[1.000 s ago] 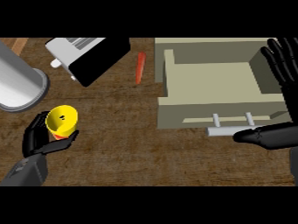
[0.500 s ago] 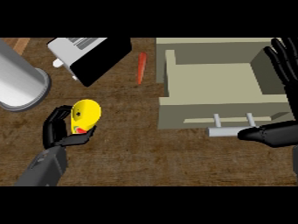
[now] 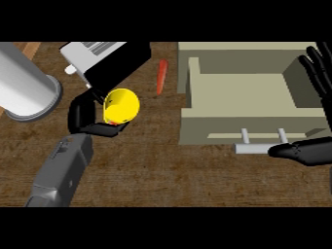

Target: Pick up the cup, place it into the drawer and close the drawer

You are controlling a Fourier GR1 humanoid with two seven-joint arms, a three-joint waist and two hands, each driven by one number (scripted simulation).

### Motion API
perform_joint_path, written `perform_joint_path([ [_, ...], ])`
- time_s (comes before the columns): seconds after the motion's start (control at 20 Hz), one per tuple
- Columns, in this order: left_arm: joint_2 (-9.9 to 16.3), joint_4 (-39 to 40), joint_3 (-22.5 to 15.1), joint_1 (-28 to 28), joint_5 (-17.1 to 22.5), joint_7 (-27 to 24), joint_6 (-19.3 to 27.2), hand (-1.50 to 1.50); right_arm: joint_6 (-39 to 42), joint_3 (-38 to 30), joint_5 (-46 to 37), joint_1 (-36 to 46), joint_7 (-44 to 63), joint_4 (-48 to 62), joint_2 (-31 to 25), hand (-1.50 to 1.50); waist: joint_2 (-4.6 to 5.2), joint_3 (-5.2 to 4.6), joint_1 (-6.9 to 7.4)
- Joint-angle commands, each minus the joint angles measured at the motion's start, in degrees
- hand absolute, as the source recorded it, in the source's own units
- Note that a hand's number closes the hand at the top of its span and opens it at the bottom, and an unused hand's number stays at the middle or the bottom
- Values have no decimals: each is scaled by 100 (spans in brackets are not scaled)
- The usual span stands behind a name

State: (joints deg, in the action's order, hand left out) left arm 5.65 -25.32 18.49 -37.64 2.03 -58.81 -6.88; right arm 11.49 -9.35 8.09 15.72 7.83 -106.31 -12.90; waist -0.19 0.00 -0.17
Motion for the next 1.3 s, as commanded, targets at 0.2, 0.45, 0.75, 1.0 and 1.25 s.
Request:
perform_joint_path([
  [0.2,-450,-1271,-569,-1014,-46,1503,114,150,-58,-32,-162,-228,-139,-71,23,-150,-35,8,75],
  [0.45,-558,-1756,-946,-1968,293,2773,796,150,-123,36,-196,3,-35,74,57,-150,-17,5,10],
  [0.75,-563,-1477,-1673,-2602,620,3224,1760,150,-91,-14,-72,-196,36,-256,60,-150,19,1,-179],
  [1.0,-564,-869,-1671,-3638,579,4398,2153,150,59,79,-84,-225,-307,-2,125,-150,45,6,-185],
  [1.25,-565,201,-2197,-4105,950,4435,2467,150,-8,176,-293,141,-518,404,161,-150,123,10,-388],
])
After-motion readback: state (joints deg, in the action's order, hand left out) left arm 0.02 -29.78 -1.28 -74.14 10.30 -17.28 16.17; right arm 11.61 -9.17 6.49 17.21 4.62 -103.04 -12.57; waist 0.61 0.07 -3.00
